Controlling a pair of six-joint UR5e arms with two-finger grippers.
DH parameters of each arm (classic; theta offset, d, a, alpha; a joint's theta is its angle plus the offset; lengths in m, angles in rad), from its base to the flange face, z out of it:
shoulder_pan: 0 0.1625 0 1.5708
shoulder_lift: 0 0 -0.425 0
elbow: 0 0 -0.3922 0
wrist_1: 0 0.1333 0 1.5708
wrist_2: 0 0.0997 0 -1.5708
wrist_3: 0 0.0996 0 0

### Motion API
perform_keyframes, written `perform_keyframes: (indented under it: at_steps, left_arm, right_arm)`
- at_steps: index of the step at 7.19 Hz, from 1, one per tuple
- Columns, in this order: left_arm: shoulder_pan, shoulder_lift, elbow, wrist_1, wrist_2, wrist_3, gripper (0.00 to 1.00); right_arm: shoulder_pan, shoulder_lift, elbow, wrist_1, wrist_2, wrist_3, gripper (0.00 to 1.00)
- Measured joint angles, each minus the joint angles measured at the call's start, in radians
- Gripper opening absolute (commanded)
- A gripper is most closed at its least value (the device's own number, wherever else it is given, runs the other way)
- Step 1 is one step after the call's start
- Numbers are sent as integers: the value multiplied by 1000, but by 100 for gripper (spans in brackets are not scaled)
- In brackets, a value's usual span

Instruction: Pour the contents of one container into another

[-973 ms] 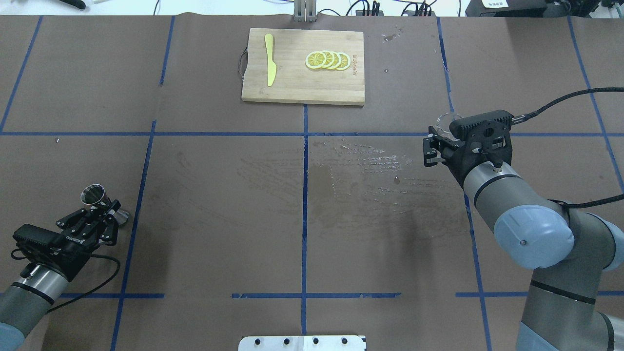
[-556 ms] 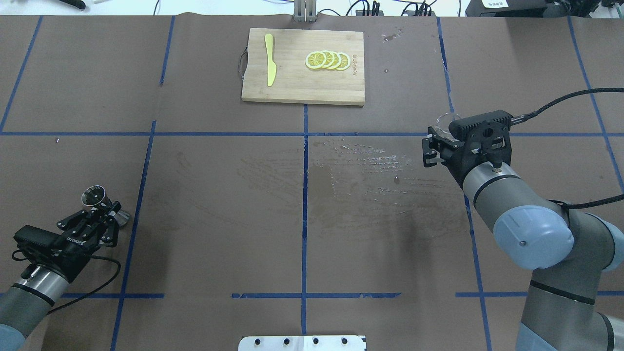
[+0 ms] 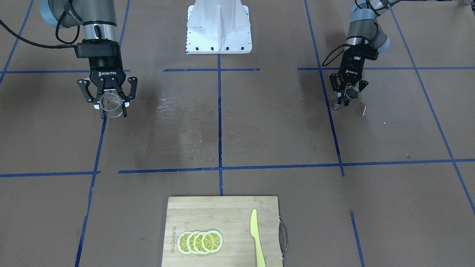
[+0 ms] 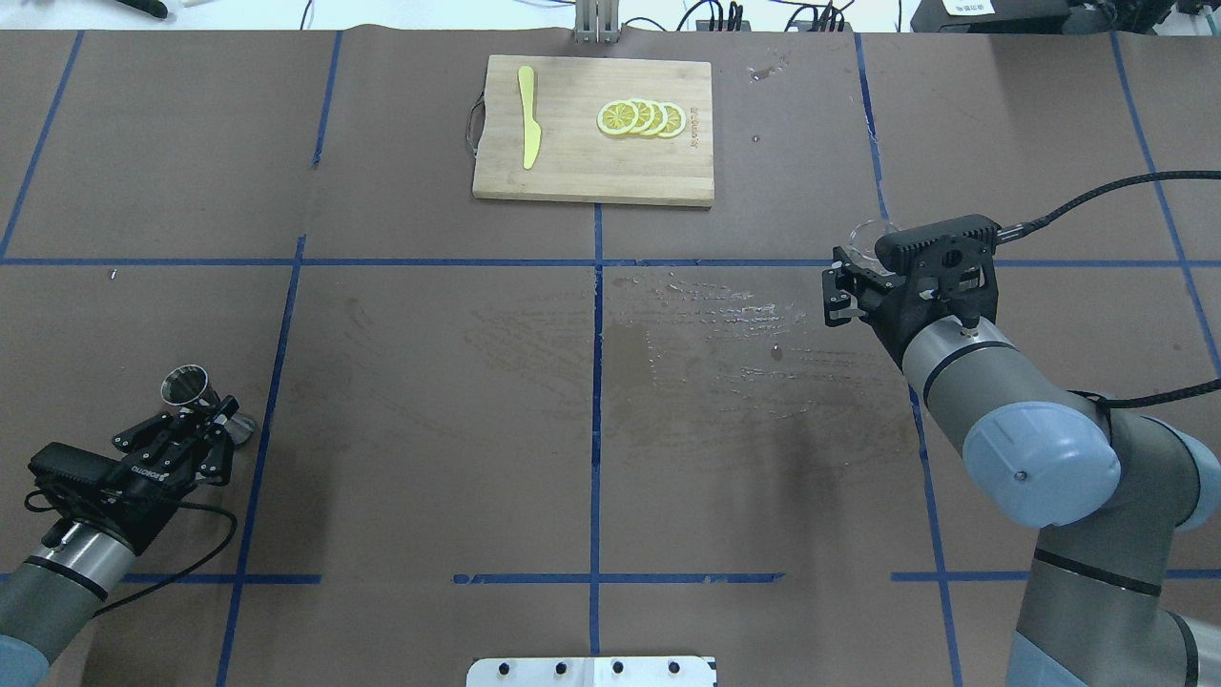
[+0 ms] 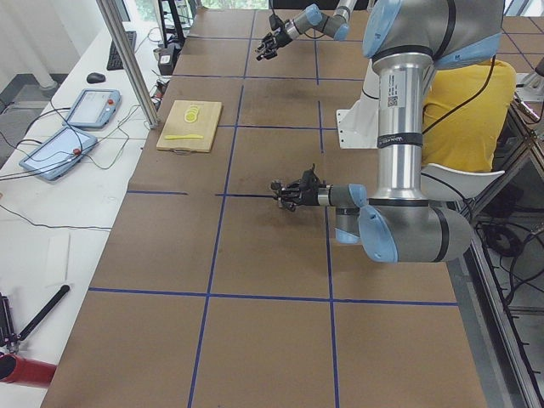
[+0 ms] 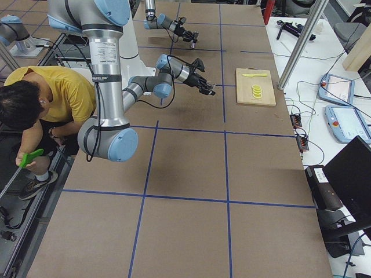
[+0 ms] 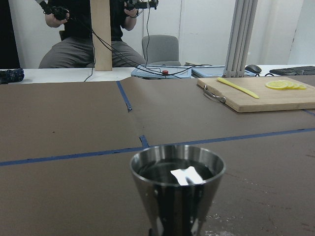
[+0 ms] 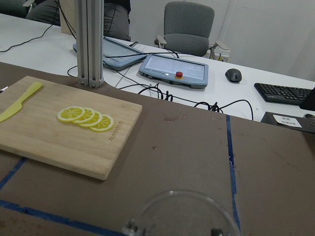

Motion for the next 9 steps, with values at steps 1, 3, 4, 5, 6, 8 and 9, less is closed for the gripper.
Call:
perform_keyframes:
  at_steps: [1,3,4,5,6,8,9]
  left_arm:
    - [1,0,0,0,0,0,40]
    - [2,0,-2,-1,0,0,40]
    - [2,0,-4,-1,0,0,58]
    - [2,0,-7,-1,0,0,100]
    - [2,0,-12,-3,-2,1,100]
    - [2,4,-40,-6,-34,4,100]
    - [2,8,-47,-5,-58,4,100]
  right_arm:
    - [0,0,2,0,0,0,0]
    - [0,1,8,0,0,0,0]
    - [0,1,11,0,0,0,0]
    - [0,1,12,0,0,0,0]
    - [0,1,12,0,0,1,0]
    - [0,1,12,0,0,1,0]
    - [0,1,12,0,0,0,0]
